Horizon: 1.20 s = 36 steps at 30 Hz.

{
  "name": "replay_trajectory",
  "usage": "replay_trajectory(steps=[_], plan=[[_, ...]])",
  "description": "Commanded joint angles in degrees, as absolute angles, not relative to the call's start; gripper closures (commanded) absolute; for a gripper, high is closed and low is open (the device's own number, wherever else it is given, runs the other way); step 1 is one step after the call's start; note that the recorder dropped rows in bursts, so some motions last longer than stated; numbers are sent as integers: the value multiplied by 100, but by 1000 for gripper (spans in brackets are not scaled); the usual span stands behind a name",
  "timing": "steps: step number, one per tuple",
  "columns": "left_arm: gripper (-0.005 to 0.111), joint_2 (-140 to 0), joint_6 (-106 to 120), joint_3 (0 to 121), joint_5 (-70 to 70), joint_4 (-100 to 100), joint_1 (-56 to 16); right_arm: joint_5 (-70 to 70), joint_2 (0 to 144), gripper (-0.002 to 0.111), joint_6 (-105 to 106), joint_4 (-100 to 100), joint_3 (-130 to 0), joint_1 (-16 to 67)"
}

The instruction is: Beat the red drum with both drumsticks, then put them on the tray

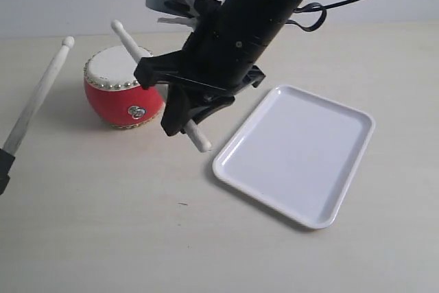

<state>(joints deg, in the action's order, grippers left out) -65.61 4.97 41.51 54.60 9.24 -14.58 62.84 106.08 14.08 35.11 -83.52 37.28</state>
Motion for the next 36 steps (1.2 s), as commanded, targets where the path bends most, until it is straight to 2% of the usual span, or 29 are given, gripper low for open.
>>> replay_trajectory(steps=[1, 8, 21, 36], plan=[[107, -6514, 668, 4113, 5511, 1013, -1391, 5828, 11027, 108, 2331, 4070, -8581, 3736], [107, -6607, 1506, 4113, 5486, 1466, -1391, 5887, 11461, 108, 2375, 4225, -8616, 3736], [107, -7660, 1510, 4208, 4656, 1216, -1380, 5969, 11440, 108, 1777, 3654, -8616, 3736], [107, -7966, 1376, 4807, 4870, 791, -1369, 5727, 11548, 108, 1222, 3744, -8676, 3655]])
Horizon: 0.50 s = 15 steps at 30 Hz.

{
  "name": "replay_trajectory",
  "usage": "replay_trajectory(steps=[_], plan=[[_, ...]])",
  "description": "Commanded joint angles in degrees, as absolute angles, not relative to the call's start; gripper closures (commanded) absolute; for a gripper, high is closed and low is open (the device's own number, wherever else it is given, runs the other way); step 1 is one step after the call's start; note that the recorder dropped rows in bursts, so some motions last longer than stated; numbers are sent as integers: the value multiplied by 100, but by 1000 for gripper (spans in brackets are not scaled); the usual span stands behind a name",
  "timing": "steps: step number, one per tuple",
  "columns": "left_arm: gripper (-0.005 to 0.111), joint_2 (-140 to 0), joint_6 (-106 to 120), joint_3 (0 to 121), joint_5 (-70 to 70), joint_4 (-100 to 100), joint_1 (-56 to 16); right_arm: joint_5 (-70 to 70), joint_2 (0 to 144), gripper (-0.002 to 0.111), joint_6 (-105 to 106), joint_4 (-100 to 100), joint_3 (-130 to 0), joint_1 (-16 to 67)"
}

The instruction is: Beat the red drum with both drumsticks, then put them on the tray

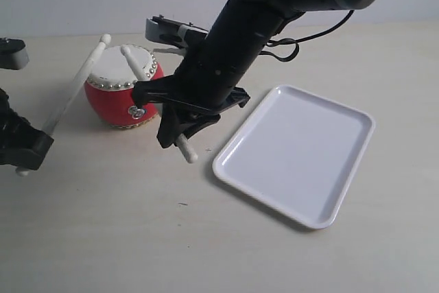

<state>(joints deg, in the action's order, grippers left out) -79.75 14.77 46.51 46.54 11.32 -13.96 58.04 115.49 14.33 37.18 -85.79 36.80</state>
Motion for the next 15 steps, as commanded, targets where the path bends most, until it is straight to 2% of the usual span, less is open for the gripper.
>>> replay_trajectory(steps=[1, 7, 15], plan=[[107, -7966, 1301, 4887, 4998, 756, -1369, 5737, 11525, 108, 1209, 3730, -8736, 3655], [107, -7966, 1272, 5597, 5697, 920, -1369, 5559, 11409, 108, 1209, 3740, -9123, 3655], [107, -7966, 1272, 5870, 5699, 1034, -1369, 5964, 12380, 108, 858, 3754, -9123, 3666]])
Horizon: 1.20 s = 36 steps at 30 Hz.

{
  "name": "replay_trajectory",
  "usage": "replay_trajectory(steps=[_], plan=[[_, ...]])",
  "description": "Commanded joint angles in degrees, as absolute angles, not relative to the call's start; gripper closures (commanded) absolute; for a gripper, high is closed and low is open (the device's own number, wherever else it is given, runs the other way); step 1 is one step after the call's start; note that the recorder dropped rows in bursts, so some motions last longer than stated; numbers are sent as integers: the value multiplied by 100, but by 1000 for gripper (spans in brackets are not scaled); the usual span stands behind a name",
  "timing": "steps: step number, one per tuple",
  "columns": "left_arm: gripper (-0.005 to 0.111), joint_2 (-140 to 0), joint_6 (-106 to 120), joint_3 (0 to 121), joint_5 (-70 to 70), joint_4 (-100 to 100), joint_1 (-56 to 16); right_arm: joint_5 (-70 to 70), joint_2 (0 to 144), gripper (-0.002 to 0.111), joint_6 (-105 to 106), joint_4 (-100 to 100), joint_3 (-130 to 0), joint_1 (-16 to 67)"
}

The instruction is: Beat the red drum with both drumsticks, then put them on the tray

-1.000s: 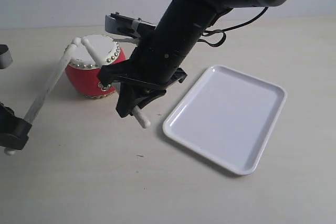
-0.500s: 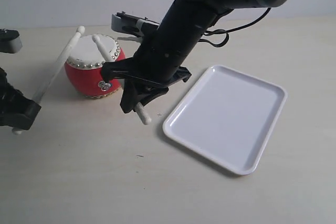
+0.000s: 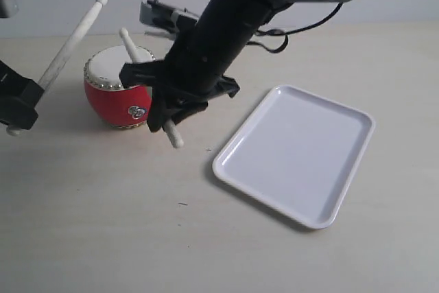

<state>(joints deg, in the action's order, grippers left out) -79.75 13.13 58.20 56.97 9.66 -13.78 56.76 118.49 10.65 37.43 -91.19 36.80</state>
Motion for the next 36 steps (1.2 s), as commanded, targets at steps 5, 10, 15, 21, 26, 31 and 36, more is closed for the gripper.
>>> replay_trajectory(steps=[5, 10, 15, 21, 26, 31, 36], plan=[[107, -8071, 1275, 5561, 5359, 1107, -1369, 6152, 12198, 108, 735, 3742, -9123, 3666], [107, -8696, 1275, 5003, 4846, 1149, -1369, 5959, 11561, 108, 735, 3732, -9123, 3666], [107, -9533, 1275, 4934, 4892, 1254, -1369, 5744, 11246, 108, 735, 3732, -9123, 3666], [107, -9567, 1285, 5218, 5496, 1395, -1369, 5683, 11593, 108, 929, 3768, -9123, 3666], [107, -8916, 1287, 5396, 5794, 1395, -1369, 5611, 12341, 108, 929, 4064, -9123, 3666], [107, -8061, 1271, 5429, 5822, 1395, -1369, 5896, 12770, 108, 1030, 4295, -9123, 3666], [107, -7805, 1271, 5404, 5423, 1423, -1369, 6283, 12519, 108, 1056, 4255, -9123, 3666]])
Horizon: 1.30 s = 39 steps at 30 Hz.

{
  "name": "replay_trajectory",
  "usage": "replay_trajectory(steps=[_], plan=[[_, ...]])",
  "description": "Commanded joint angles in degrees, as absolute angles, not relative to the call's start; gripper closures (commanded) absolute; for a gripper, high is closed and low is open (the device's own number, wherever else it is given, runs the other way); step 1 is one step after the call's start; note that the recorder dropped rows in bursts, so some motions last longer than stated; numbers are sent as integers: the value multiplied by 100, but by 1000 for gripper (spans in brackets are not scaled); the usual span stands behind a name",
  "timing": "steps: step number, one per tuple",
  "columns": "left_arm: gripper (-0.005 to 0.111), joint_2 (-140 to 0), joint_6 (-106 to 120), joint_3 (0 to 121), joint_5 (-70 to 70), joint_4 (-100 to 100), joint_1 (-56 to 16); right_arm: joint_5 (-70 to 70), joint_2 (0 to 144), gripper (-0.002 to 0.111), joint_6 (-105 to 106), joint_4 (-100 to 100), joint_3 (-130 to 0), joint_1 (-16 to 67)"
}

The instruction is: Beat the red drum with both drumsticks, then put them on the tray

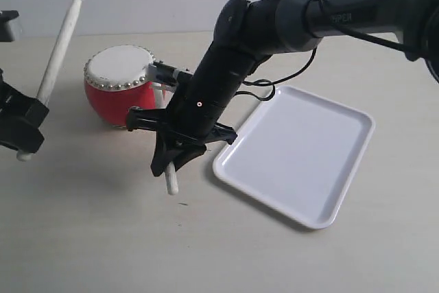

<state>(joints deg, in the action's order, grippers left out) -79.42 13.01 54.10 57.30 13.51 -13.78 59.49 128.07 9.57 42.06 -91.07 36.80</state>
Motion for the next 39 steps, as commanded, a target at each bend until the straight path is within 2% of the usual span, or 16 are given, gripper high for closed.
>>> replay_trajectory(steps=[1, 9, 12, 20, 25, 29, 33, 39], plan=[[107, -7893, 1271, 5380, 5301, 1437, -1369, 6326, 12394, 108, 1097, 4271, -9123, 3666], [107, -9601, 1271, 5175, 5333, 1481, -1369, 5784, 11384, 108, 1191, 4308, -9123, 3702], [107, -9771, 1271, 5199, 5455, 1607, -1369, 5644, 11478, 108, 1294, 4308, -9123, 3702], [107, -8099, 1175, 5199, 5792, 1629, -1369, 5764, 13010, 108, 1661, 4699, -9123, 3894], [107, -7523, 1149, 5169, 5667, 1572, -1369, 6245, 12908, 108, 1988, 5183, -9123, 3903], [107, -8498, 1149, 4678, 4982, 1572, -1369, 6374, 12096, 108, 1988, 5183, -9123, 3903], [107, -9871, 1173, 4834, 4893, 2013, -1369, 6340, 11196, 108, 2041, 5127, -9123, 3927], [107, -9743, 1351, 5244, 5670, 2133, -1369, 5728, 11460, 108, 2052, 4572, -9123, 3926]])
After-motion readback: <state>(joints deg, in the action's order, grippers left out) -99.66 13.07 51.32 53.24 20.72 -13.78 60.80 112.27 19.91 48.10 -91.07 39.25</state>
